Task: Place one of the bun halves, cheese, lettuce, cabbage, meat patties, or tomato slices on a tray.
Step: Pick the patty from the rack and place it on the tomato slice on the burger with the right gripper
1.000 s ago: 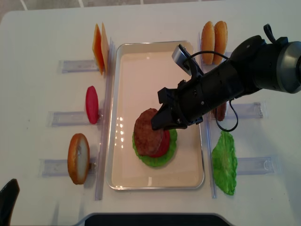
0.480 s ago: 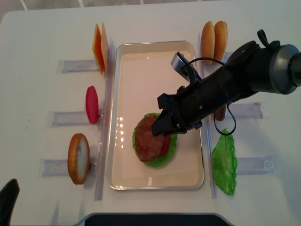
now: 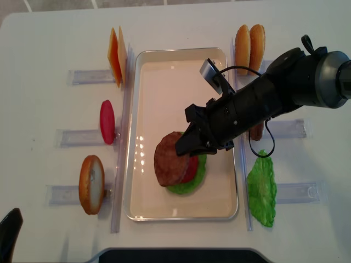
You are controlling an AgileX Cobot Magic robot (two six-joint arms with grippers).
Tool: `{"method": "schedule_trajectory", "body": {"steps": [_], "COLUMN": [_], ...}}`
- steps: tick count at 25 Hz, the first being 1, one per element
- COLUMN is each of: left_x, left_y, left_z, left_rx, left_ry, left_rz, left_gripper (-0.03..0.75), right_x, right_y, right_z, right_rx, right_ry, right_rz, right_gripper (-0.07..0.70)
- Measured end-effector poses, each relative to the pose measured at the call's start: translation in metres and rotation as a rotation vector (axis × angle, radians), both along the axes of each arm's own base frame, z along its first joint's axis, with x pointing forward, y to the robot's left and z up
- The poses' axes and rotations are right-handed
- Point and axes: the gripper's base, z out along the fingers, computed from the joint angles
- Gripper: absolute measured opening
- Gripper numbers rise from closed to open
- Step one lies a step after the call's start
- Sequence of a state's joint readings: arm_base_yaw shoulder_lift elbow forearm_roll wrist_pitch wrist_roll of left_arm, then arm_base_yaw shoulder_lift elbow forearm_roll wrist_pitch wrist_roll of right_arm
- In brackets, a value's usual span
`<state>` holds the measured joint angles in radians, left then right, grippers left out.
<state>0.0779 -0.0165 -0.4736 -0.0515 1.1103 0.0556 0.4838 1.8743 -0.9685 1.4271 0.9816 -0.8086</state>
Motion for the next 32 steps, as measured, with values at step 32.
{"method": "schedule_trajectory", "body": {"steps": [32], "left_x": [0.0000], "left_y": [0.0000], "left_z": [0.0000], "left_rx": [0.000], "left_ry": [0.000], "left_rz": [0.000], "left_gripper": [0.547], "right_x": [0.0074], "right_y": [-0.0104], "right_z": [-0.0058], "right_rx": [-0.016], "right_ry": [0.007], "right_rz": [-0.016], "right_gripper": [0.139]}}
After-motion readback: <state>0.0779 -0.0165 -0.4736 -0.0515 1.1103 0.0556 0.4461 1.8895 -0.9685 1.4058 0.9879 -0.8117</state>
